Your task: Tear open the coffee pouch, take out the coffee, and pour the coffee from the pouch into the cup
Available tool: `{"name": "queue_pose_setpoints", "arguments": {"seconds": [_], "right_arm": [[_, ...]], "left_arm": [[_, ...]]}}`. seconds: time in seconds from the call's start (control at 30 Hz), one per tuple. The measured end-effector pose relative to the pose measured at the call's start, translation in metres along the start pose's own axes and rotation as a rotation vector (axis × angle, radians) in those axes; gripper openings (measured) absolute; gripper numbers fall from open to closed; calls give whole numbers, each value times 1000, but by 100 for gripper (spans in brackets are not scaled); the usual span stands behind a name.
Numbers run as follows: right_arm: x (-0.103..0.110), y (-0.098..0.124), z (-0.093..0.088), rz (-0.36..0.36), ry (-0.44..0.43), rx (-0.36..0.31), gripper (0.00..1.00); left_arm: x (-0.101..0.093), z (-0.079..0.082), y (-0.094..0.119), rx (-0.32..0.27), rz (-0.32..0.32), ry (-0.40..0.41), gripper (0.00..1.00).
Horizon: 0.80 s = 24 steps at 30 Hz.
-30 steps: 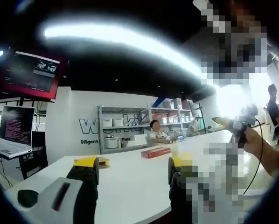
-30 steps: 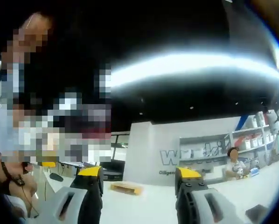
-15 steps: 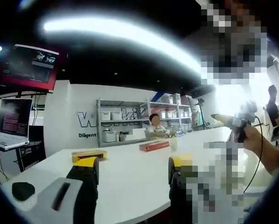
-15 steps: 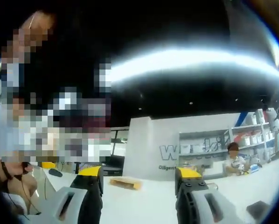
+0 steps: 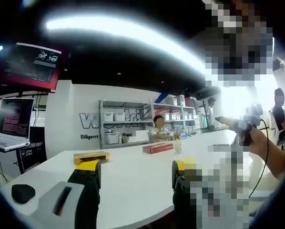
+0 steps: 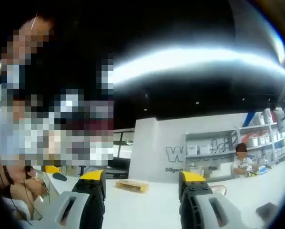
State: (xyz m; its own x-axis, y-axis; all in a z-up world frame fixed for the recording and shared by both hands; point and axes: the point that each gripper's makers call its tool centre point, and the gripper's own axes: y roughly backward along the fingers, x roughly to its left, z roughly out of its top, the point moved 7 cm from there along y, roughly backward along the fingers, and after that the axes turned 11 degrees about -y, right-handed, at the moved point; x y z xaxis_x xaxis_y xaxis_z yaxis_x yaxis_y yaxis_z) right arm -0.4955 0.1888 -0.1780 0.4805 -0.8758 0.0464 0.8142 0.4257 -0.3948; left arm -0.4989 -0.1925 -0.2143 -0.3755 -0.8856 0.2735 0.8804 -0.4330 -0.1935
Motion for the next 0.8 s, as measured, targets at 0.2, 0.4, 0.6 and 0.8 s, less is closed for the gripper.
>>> {"name": "queue_pose_setpoints", "arguments": {"seconds": [0.2,0.4,0.6,0.8], "right_arm": [[6,-2,0,17,4,5,62],[4,-3,-4,19,0,22,61],[0,-4,-5,8,-3,20,60],[-3,-3,-7,8,-11,24,59]], "left_arm": [[1,-10,-3,13,-2,17,62],[0,-15,-5,21,-5,30,62],[0,-20,-9,31,-12,41,62],[-2,-24,-14,40,-17,54,62]]}}
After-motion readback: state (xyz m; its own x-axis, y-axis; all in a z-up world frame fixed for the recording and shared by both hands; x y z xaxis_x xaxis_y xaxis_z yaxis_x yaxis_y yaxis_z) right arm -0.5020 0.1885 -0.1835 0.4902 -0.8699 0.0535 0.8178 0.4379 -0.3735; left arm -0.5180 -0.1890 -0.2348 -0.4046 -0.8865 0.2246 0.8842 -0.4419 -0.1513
